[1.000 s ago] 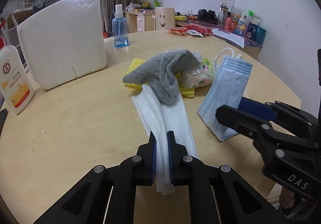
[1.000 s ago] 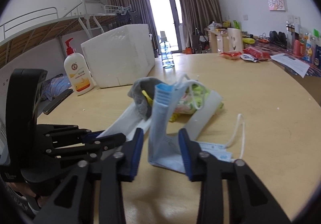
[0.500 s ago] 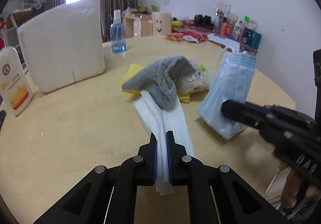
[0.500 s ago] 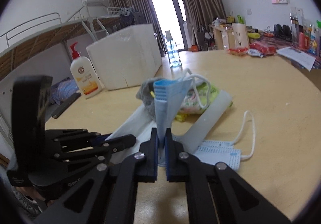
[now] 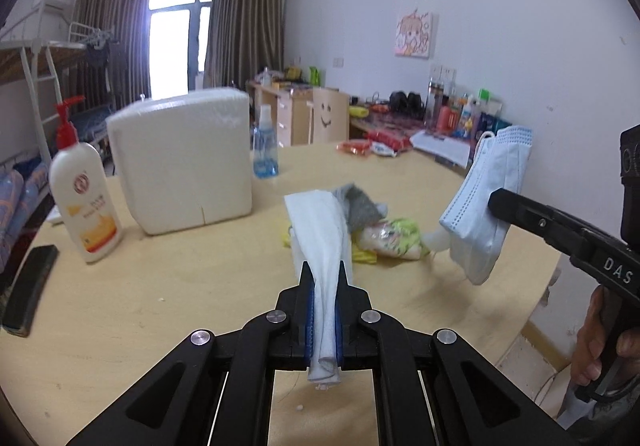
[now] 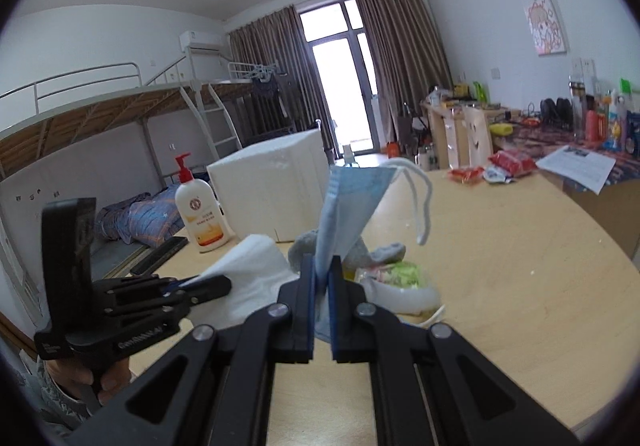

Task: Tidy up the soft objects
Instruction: 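Carry the tissue in the left tool while the right tool carries the mask toward the white foam box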

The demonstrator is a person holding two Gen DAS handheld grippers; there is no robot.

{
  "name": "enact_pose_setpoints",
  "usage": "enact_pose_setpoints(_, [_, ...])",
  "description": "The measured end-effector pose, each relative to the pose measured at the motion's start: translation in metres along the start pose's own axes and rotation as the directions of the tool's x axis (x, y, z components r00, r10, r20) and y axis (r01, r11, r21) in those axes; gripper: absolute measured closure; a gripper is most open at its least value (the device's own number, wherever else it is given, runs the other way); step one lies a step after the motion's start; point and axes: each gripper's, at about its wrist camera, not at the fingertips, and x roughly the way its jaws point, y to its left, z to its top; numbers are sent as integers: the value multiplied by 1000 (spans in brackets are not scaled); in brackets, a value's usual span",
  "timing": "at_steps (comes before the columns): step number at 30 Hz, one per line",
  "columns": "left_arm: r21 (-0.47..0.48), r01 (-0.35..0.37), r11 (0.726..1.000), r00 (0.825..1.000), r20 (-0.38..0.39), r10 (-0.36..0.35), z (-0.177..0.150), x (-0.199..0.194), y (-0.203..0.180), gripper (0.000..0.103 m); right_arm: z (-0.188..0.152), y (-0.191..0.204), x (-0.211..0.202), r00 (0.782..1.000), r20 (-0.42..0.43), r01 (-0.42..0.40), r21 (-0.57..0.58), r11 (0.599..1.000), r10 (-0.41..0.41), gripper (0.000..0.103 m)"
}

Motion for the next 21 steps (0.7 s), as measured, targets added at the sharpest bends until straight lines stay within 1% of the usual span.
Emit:
enact_pose_setpoints(8, [-2, -21, 1000, 997, 80, 21, 2, -33, 1, 96, 5, 7, -20, 998, 55, 16, -22, 1000, -15, 95])
enact_pose_setpoints(14, [-1, -34, 999, 993, 115, 34, 2, -50, 1, 96, 8, 13, -33, 995, 96, 0, -29, 1000, 3, 95])
enact_pose_setpoints(19, [1, -47, 999, 987, 155, 46, 2, -66, 1, 96, 18, 19, -47, 990, 144, 11, -54, 998, -4, 95])
enact_pose_setpoints(21, [3, -51, 999, 985, 166, 50, 1, -71, 0, 96, 18, 21, -49, 989, 149, 12, -62, 998, -2, 95])
